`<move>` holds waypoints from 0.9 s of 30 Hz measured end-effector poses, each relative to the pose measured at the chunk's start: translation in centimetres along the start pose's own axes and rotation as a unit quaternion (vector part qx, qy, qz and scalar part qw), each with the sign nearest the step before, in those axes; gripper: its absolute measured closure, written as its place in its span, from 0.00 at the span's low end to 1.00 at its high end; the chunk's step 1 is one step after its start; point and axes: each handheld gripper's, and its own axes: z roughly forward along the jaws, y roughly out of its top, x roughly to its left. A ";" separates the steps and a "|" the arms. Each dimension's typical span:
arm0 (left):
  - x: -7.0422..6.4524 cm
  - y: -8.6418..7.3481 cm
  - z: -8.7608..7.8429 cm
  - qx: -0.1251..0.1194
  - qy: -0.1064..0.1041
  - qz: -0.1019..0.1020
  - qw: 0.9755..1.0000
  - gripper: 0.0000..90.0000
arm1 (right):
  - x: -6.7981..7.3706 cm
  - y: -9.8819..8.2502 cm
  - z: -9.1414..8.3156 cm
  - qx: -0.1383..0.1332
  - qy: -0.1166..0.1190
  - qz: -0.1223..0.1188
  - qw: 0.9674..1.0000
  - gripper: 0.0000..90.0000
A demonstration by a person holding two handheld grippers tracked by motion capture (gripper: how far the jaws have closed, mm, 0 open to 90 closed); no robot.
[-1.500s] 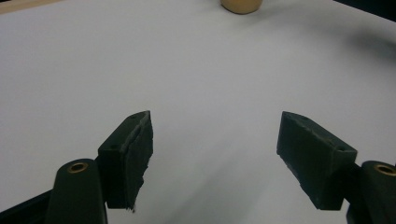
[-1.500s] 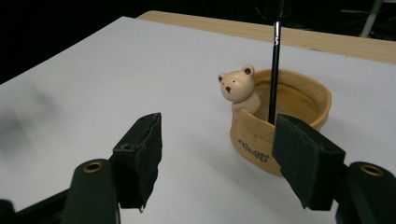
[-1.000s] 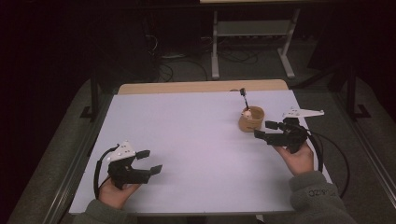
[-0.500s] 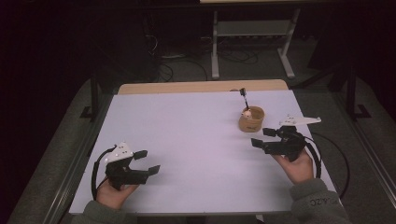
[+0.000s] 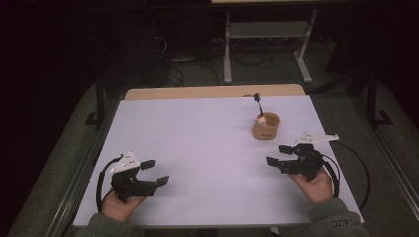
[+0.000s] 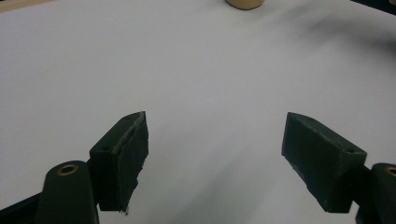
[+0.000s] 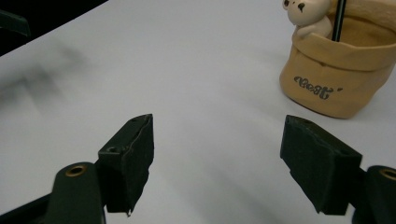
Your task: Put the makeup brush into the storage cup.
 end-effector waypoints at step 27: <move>-0.1 -0.8 0.1 0.010 -0.009 -0.004 1.000 0.25 | 0.0 -3.5 -0.8 0.005 0.005 0.024 1.000 0.28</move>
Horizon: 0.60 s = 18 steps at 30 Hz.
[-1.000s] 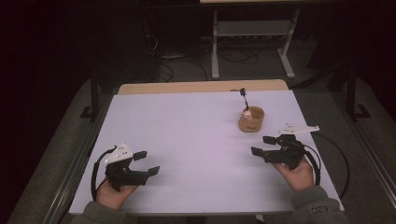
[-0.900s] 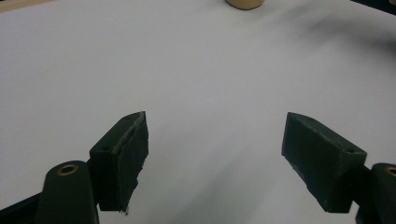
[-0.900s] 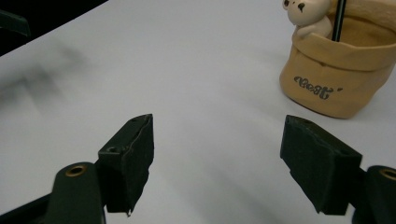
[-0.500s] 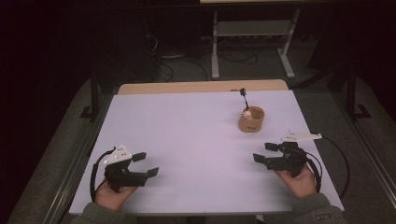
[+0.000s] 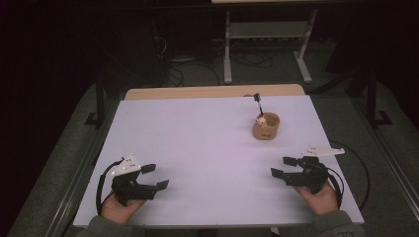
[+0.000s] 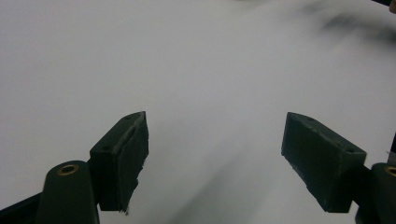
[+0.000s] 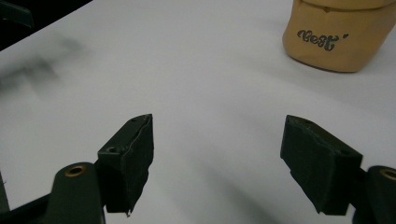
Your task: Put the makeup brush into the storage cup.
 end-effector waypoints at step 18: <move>0.3 -0.2 0.2 0.005 -0.006 -0.001 1.000 0.25 | 0.8 0.0 -0.5 -0.007 0.010 -0.018 1.000 0.28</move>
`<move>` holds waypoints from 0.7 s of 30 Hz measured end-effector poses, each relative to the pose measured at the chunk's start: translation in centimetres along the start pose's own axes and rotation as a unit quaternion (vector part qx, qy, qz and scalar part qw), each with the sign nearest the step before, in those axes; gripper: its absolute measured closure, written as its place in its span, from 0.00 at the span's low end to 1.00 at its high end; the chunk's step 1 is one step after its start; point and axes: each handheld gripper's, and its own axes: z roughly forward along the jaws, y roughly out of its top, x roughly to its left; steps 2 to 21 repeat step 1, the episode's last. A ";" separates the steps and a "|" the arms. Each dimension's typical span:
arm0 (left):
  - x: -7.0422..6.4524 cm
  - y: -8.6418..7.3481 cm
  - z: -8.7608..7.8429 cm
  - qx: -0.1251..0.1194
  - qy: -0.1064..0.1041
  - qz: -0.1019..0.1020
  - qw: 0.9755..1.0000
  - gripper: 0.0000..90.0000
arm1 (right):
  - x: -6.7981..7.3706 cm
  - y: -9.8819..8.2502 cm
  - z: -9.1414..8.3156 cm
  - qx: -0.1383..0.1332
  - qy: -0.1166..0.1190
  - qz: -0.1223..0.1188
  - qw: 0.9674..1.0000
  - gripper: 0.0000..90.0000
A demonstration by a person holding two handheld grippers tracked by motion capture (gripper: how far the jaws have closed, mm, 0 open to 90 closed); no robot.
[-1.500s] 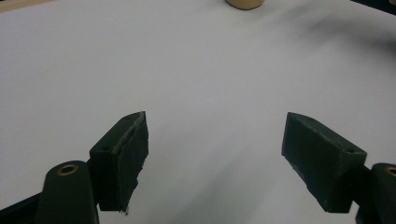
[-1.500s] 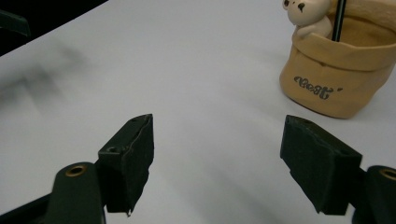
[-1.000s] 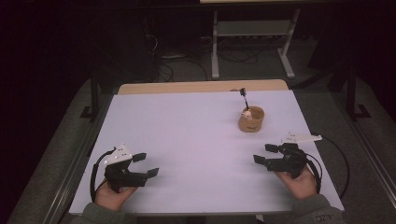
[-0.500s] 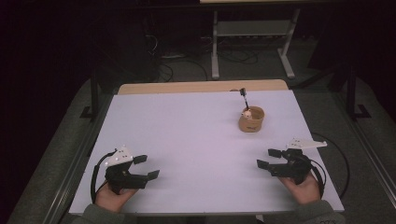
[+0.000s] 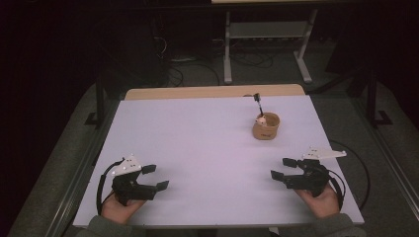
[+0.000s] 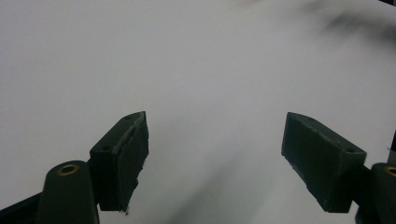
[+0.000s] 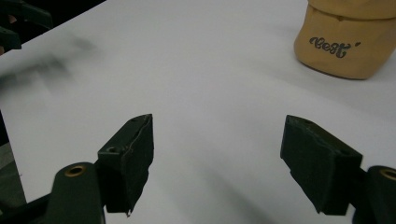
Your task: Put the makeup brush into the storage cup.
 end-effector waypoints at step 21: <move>0.0 0.0 0.0 0.000 0.000 0.000 1.000 0.25 | 0.0 0.0 0.0 0.000 0.000 0.000 1.000 0.28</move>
